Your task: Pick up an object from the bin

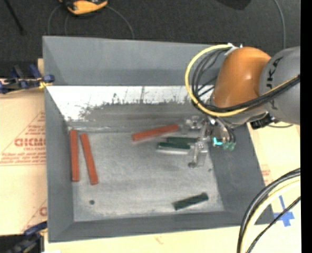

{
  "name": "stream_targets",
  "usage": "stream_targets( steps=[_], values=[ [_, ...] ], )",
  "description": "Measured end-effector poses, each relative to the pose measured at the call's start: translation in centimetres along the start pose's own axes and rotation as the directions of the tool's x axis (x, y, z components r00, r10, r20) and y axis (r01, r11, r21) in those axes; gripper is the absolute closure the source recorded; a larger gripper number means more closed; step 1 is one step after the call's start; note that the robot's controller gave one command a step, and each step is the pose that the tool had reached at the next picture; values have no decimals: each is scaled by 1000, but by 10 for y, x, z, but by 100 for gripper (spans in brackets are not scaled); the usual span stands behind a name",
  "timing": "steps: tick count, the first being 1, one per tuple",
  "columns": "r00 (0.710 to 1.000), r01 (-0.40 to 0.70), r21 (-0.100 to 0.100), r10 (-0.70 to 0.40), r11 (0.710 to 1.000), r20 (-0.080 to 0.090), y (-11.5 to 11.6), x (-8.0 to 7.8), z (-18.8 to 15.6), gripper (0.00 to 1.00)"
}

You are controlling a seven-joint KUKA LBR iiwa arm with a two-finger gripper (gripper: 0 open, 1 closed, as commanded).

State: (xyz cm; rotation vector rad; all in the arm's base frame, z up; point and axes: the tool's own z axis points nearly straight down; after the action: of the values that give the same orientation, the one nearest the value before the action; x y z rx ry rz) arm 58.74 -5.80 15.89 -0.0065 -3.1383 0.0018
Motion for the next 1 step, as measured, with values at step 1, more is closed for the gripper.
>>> stream_targets(
  steps=[1],
  values=[
    [1000,1,1,-1,1000,8,0,-2,-4,0]
  ],
)
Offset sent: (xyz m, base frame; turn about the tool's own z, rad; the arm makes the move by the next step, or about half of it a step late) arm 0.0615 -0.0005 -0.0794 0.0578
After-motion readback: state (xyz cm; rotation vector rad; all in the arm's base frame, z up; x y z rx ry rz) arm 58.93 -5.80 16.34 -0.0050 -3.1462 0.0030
